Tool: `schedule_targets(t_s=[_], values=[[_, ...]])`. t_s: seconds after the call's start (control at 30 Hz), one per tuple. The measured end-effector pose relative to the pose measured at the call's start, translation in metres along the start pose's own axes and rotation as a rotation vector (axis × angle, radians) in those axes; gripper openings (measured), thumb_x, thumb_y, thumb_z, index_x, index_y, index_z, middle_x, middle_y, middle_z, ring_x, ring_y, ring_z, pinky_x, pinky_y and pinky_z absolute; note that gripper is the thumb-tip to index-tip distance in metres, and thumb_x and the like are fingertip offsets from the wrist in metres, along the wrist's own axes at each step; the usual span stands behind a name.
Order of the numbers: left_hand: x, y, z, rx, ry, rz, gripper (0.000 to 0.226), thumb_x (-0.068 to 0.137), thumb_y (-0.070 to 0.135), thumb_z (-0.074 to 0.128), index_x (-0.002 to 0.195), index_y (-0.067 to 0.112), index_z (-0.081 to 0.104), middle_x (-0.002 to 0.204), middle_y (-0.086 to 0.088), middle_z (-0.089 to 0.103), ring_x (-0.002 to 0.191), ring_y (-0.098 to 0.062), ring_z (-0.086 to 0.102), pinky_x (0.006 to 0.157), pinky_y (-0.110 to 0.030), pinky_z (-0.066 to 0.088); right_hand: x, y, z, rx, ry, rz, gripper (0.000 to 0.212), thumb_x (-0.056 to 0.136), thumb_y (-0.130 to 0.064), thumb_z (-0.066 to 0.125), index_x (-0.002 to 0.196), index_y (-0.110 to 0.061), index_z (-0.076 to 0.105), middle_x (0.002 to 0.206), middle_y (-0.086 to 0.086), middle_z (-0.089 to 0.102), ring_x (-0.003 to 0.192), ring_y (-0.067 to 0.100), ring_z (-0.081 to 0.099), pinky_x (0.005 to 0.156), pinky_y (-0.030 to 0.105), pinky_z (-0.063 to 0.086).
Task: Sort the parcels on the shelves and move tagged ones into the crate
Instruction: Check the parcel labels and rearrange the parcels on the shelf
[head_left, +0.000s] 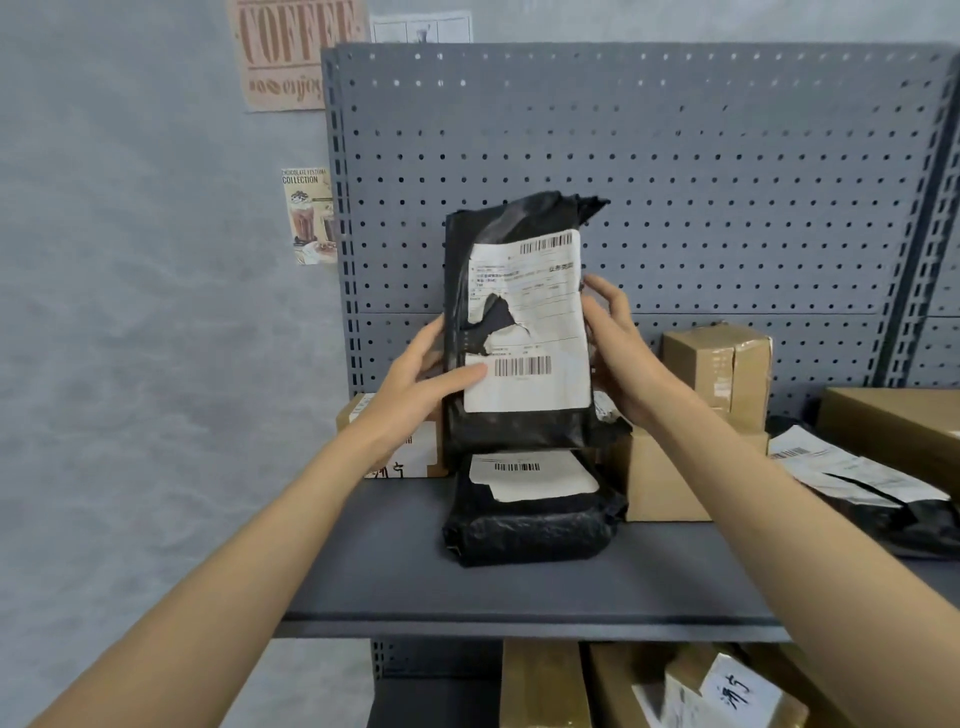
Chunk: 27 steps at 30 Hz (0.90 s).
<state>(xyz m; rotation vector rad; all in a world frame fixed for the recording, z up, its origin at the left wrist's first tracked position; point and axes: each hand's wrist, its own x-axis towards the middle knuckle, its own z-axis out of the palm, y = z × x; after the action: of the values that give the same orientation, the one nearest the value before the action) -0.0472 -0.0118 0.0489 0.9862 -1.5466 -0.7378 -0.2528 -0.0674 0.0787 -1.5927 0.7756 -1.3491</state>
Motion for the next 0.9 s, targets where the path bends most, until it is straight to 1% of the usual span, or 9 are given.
schedule_targets(t_s=[0.2, 0.3, 0.37, 0.4, 0.47, 0.53, 0.63, 0.77, 0.9], values=[[-0.001, -0.004, -0.005, -0.051, 0.014, -0.030, 0.078, 0.070, 0.037, 0.072, 0.139, 0.041, 0.035, 0.127, 0.015, 0.056, 0.114, 0.002, 0.051, 0.068, -0.015, 0.052, 0.004, 0.009, 0.001, -0.007, -0.048, 0.057, 0.022, 0.090, -0.050, 0.051, 0.110, -0.041, 0.049, 0.075, -0.020, 0.071, 0.091, 0.013, 0.062, 0.096, 0.045, 0.046], [-0.001, -0.007, -0.008, -0.056, 0.026, -0.030, 0.076, 0.070, 0.036, 0.073, 0.137, 0.045, 0.038, 0.119, 0.026, 0.055, 0.102, 0.021, 0.049, 0.062, -0.009, 0.050, 0.002, 0.010, 0.003, -0.051, -0.057, 0.074, 0.026, 0.089, -0.052, 0.048, 0.112, -0.041, 0.050, 0.071, -0.017, 0.069, 0.080, 0.011, 0.063, 0.074, 0.033, 0.055], [0.000, -0.009, -0.010, -0.052, 0.034, -0.027, 0.078, 0.066, 0.039, 0.075, 0.136, 0.046, 0.039, 0.117, 0.027, 0.055, 0.096, 0.026, 0.049, 0.062, -0.009, 0.050, -0.001, 0.009, 0.006, -0.059, -0.069, 0.101, 0.040, 0.089, -0.056, 0.041, 0.119, -0.032, 0.052, 0.057, -0.020, 0.063, 0.060, 0.002, 0.062, 0.049, 0.018, 0.049], [0.000, -0.009, -0.012, -0.049, 0.038, -0.026, 0.080, 0.064, 0.041, 0.075, 0.135, 0.046, 0.040, 0.117, 0.026, 0.056, 0.097, 0.025, 0.050, 0.066, -0.013, 0.051, -0.002, 0.009, 0.008, -0.032, -0.067, 0.125, 0.045, 0.089, -0.058, 0.038, 0.121, -0.030, 0.053, 0.058, -0.020, 0.063, 0.055, 0.000, 0.061, 0.046, 0.016, 0.047], [0.001, -0.010, -0.016, -0.057, 0.047, -0.043, 0.081, 0.061, 0.044, 0.075, 0.134, 0.046, 0.041, 0.119, 0.017, 0.059, 0.107, 0.009, 0.054, 0.077, -0.023, 0.050, -0.001, 0.010, 0.010, 0.031, -0.063, 0.154, 0.049, 0.090, -0.061, 0.032, 0.123, -0.034, 0.056, 0.084, -0.016, 0.068, 0.069, 0.002, 0.065, 0.054, 0.021, 0.049], [0.002, -0.011, -0.021, -0.064, 0.060, -0.055, 0.073, 0.067, 0.040, 0.074, 0.133, 0.046, 0.044, 0.117, 0.012, 0.062, 0.107, -0.002, 0.059, 0.074, -0.021, 0.050, -0.002, 0.010, 0.013, 0.029, -0.089, 0.149, 0.052, 0.088, -0.066, 0.029, 0.121, -0.038, 0.058, 0.107, -0.014, 0.064, 0.092, 0.010, 0.064, 0.065, 0.028, 0.050], [0.002, -0.014, -0.030, -0.069, 0.097, -0.063, 0.059, 0.078, 0.031, 0.069, 0.132, 0.041, 0.047, 0.113, 0.009, 0.066, 0.097, -0.002, 0.065, 0.064, -0.013, 0.052, -0.005, 0.008, 0.022, -0.033, -0.158, 0.148, 0.043, 0.084, -0.065, 0.042, 0.115, -0.040, 0.059, 0.113, -0.018, 0.066, 0.096, 0.010, 0.068, 0.068, 0.028, 0.053], [-0.004, -0.015, -0.045, -0.081, 0.134, -0.105, 0.045, 0.085, 0.035, 0.061, 0.128, 0.038, 0.052, 0.114, 0.013, 0.067, 0.099, -0.004, 0.066, 0.073, -0.020, 0.048, -0.005, 0.014, 0.039, -0.114, -0.153, 0.131, 0.046, 0.083, -0.040, 0.065, 0.126, -0.028, 0.051, 0.115, -0.008, 0.068, 0.096, 0.009, 0.067, 0.080, 0.031, 0.054], [-0.015, -0.017, -0.064, -0.071, 0.172, -0.136, 0.024, 0.086, 0.037, 0.058, 0.109, 0.038, 0.061, 0.109, 0.011, 0.069, 0.090, -0.002, 0.067, 0.071, -0.017, 0.048, -0.011, 0.017, 0.063, -0.152, -0.189, 0.147, 0.045, 0.084, -0.038, 0.066, 0.122, -0.023, 0.047, 0.105, -0.012, 0.064, 0.068, -0.006, 0.066, 0.052, 0.017, 0.053]])
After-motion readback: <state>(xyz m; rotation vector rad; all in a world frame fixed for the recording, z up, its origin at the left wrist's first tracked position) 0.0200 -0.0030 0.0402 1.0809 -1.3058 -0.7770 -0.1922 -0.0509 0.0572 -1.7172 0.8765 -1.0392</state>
